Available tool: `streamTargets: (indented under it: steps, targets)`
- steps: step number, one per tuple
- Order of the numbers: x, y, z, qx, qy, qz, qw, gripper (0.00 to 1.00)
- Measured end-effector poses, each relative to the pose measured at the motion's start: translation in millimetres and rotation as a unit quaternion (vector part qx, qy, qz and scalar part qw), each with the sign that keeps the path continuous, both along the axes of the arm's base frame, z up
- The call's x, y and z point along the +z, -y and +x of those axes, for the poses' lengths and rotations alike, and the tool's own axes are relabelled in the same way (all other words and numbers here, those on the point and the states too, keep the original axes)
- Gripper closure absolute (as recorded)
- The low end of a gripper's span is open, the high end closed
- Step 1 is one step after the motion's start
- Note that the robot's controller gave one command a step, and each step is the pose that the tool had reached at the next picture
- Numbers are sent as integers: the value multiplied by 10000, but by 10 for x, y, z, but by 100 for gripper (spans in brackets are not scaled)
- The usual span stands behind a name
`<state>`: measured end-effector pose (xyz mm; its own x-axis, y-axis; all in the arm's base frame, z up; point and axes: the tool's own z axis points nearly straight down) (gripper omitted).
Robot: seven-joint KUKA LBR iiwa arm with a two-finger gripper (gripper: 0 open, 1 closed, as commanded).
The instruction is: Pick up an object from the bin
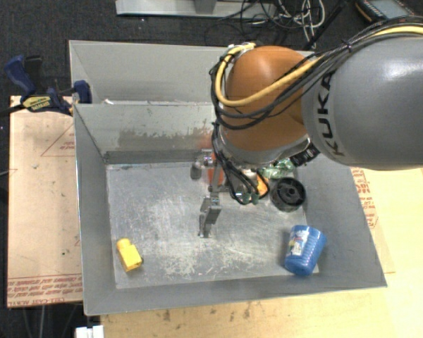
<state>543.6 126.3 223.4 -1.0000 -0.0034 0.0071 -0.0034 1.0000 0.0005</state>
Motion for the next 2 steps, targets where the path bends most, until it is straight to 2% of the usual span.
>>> streamTargets:
  steps: [1, 2]
  targets:
    - [42, 8, 17, -15, 39, 5, 10000, 0]
    - [-320, 497, 150, 384, 56, 8, 9992, 0]
